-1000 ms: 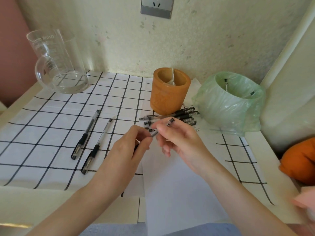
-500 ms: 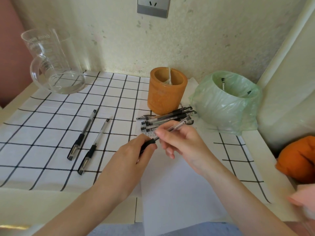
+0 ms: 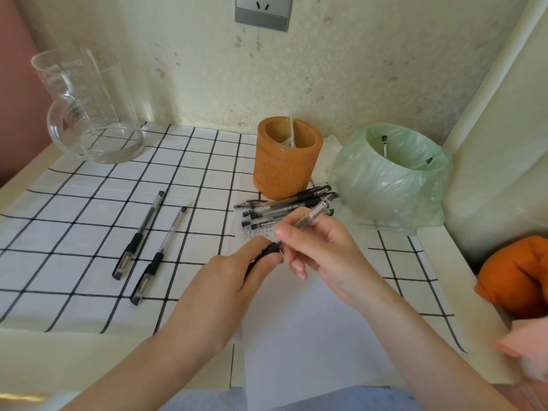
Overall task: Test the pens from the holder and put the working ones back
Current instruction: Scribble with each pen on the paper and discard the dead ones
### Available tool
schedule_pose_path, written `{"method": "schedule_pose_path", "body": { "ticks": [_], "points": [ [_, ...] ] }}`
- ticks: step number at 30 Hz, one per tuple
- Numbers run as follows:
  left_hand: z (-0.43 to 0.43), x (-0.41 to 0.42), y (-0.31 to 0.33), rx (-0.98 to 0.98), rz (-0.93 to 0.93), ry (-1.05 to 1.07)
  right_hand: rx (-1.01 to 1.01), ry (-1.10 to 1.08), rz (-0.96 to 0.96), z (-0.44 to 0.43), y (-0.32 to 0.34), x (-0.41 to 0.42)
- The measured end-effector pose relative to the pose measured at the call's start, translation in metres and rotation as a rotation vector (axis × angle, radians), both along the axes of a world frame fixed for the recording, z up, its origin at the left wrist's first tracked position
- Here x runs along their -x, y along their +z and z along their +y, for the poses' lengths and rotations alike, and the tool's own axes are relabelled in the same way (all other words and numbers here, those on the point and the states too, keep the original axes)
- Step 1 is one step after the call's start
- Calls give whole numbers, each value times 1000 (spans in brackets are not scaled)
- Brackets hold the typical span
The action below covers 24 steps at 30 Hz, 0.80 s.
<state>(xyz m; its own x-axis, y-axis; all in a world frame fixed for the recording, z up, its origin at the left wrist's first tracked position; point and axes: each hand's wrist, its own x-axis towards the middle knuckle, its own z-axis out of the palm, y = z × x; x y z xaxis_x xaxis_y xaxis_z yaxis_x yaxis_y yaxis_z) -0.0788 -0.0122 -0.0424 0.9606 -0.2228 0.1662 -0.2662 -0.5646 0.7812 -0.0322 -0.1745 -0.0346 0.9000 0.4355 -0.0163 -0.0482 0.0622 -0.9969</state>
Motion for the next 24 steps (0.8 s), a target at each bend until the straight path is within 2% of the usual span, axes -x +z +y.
{"method": "schedule_pose_path", "body": {
  "ticks": [4,8,13,20,24],
  "points": [
    [2,-2,-7,-49,14,8,62,25,49,0,-2,-1],
    [10,-4,-12,-189,54,25,-150,-266,105,-22,8,-18],
    [13,-7,-16,-503,4,-23,80,-500,2,-48,3,-33],
    [12,-4,-21,-562,123,-96,309,-772,-154,-52,-34,-54],
    [12,-4,-20,-569,126,-99,347,-881,-212,-57,-49,-58]
  ]
}}
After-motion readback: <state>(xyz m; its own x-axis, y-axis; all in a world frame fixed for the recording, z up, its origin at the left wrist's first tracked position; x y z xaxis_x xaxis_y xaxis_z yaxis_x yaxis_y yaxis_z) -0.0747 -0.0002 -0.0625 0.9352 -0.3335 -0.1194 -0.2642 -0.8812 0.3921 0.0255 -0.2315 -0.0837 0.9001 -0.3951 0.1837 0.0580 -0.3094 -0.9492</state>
